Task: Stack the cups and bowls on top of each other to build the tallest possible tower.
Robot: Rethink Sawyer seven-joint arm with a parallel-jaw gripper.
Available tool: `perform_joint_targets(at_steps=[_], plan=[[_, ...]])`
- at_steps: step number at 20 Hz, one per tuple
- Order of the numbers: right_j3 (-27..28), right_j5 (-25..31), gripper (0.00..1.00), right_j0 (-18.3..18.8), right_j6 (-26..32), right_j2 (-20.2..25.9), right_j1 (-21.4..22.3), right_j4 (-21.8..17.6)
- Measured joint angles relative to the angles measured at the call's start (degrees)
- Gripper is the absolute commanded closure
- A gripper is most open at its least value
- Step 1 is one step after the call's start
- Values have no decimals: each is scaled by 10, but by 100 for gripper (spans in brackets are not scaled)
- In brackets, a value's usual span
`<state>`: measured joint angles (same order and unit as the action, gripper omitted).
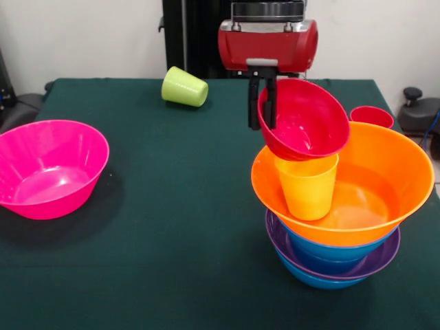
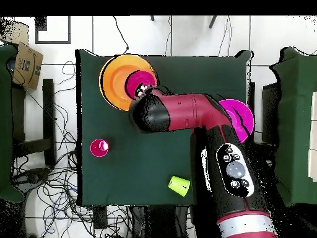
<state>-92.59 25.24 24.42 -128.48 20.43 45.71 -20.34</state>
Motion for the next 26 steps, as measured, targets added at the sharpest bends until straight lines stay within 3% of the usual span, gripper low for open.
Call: perform_joint_targets(at_steps=[4,26], plan=[[4,-4,100,0,0,13,2,-16],[6,-4,100,0,0,51,41,-18]])
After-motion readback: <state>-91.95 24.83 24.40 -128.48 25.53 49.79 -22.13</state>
